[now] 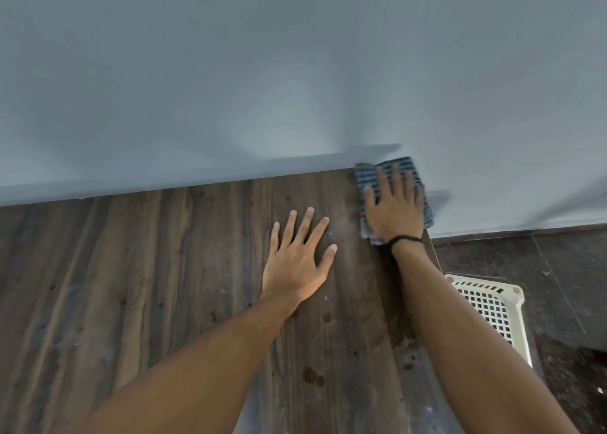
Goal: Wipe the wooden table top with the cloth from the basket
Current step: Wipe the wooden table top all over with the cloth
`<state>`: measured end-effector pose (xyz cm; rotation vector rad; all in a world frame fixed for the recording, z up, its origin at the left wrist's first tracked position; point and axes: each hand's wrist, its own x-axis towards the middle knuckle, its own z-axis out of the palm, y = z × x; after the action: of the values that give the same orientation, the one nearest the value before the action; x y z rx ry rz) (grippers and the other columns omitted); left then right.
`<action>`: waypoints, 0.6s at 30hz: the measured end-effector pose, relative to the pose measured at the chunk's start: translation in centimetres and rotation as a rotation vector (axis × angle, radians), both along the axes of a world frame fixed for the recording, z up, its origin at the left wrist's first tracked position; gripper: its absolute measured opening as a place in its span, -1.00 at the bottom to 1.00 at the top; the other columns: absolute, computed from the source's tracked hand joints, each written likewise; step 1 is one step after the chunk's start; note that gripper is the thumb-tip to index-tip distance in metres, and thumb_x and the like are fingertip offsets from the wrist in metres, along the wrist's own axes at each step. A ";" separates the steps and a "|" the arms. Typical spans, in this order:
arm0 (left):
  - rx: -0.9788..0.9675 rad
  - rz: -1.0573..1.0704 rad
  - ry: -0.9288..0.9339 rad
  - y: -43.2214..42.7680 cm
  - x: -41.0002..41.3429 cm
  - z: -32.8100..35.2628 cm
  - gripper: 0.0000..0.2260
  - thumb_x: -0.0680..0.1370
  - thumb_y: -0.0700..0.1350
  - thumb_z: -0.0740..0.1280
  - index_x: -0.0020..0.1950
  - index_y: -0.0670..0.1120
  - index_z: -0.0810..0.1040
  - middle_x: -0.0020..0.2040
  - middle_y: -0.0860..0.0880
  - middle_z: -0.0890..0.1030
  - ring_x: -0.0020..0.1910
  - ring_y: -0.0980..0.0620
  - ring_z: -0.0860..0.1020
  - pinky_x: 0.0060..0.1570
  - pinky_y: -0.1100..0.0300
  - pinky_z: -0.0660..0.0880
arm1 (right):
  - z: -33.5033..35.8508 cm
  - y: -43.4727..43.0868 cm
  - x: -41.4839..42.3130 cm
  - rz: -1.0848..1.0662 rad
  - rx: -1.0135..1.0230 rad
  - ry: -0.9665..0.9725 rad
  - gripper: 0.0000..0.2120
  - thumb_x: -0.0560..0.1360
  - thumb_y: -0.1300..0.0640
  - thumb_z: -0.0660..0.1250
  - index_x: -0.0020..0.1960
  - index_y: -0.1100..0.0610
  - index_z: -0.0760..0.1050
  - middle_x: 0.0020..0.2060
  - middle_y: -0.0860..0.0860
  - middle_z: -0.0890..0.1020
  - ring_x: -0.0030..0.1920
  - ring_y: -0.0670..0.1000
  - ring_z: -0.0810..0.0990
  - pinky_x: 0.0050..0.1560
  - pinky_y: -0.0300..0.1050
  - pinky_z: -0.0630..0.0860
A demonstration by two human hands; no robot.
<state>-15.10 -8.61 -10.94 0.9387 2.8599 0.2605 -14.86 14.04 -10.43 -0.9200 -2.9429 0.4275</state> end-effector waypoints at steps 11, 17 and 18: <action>-0.010 0.004 -0.011 -0.1 -0.1 0.2 -0.45 0.67 0.30 -0.11 0.64 0.18 0.00 0.66 0.07 -0.08 0.63 -0.03 -0.19 0.58 -0.17 -0.13 | 0.4 -1.2 -2.2 -0.167 -0.059 -0.016 -0.39 0.67 -0.21 -0.10 0.66 -0.02 -0.03 0.64 0.09 -0.04 0.62 0.19 -0.10 0.58 0.24 -0.17; -0.008 0.005 -0.019 0.0 0.0 0.4 -0.45 0.66 0.31 -0.13 0.64 0.18 -0.02 0.66 0.07 -0.10 0.63 -0.03 -0.21 0.58 -0.16 -0.15 | 0.2 -1.2 -0.7 -0.045 -0.019 0.003 -0.40 0.66 -0.25 -0.11 0.65 -0.08 -0.04 0.64 0.03 -0.03 0.63 0.14 -0.09 0.59 0.19 -0.19; -0.016 0.006 -0.023 0.0 -0.1 0.4 -0.45 0.66 0.31 -0.13 0.64 0.18 -0.03 0.66 0.08 -0.11 0.63 -0.03 -0.21 0.58 -0.16 -0.15 | 0.4 -1.0 -1.1 -0.139 -0.044 -0.012 -0.40 0.67 -0.23 -0.11 0.65 -0.06 -0.04 0.64 0.06 -0.04 0.62 0.16 -0.09 0.58 0.22 -0.17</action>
<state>-15.16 -8.63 -10.53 0.9182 2.8402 0.2463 -15.92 13.00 -10.02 -1.1266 -2.8667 0.4830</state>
